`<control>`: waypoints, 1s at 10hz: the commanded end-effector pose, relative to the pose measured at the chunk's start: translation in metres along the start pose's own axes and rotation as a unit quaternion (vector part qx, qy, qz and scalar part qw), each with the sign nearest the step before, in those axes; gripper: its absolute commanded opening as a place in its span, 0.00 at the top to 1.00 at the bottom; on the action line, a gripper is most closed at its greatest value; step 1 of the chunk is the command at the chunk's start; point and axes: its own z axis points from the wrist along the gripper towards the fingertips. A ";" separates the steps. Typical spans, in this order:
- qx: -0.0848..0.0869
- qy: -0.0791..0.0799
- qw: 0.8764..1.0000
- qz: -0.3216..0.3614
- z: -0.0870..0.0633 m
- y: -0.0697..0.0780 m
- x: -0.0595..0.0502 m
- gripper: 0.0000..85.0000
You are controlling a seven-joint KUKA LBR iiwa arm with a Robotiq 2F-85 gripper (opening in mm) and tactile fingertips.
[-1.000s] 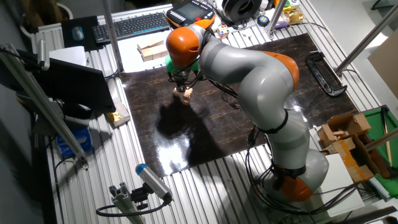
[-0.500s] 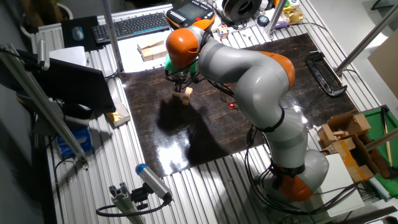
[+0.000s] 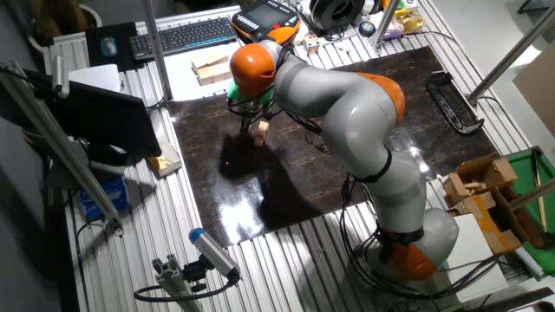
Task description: Stack the blocks into a pyramid shape
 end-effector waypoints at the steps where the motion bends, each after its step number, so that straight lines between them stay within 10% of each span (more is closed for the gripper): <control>1: 0.000 0.000 1.000 0.002 0.002 0.000 0.000 0.15; 10: 0.017 0.005 0.996 0.083 0.023 -0.003 -0.001 0.22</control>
